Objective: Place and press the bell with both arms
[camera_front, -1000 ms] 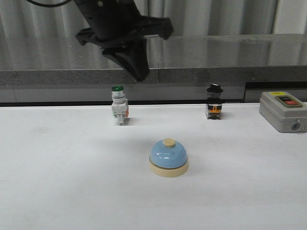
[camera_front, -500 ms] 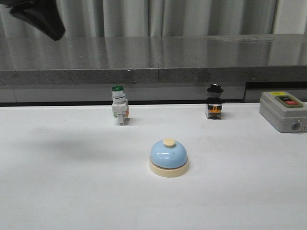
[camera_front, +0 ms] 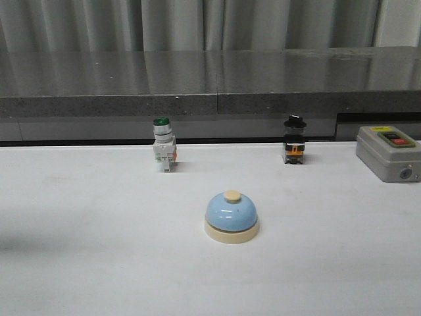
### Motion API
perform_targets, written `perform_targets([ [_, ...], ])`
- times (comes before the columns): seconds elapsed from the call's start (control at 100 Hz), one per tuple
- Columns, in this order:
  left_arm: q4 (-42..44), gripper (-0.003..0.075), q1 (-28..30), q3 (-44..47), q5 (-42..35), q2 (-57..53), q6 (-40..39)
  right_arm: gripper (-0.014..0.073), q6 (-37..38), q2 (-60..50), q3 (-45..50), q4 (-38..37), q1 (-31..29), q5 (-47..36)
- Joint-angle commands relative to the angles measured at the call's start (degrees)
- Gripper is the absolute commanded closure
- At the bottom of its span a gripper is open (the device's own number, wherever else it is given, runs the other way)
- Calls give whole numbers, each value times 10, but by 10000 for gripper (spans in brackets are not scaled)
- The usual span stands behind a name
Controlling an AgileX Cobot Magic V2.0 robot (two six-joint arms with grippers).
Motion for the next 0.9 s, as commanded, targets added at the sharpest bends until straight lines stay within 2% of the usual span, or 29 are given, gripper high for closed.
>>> perform_targets([
  [0.0,-11,741,12,13,-48,-48,-5,652,-4,-11,-8,-6,-3,-45],
  [0.33,-12,741,21,159,-130,-187,-5,652,-4,-11,-8,-6,-3,-45],
  [0.89,-18,741,21,320,-135,-474,-5,652,-4,-11,-8,-6,-3,-45],
])
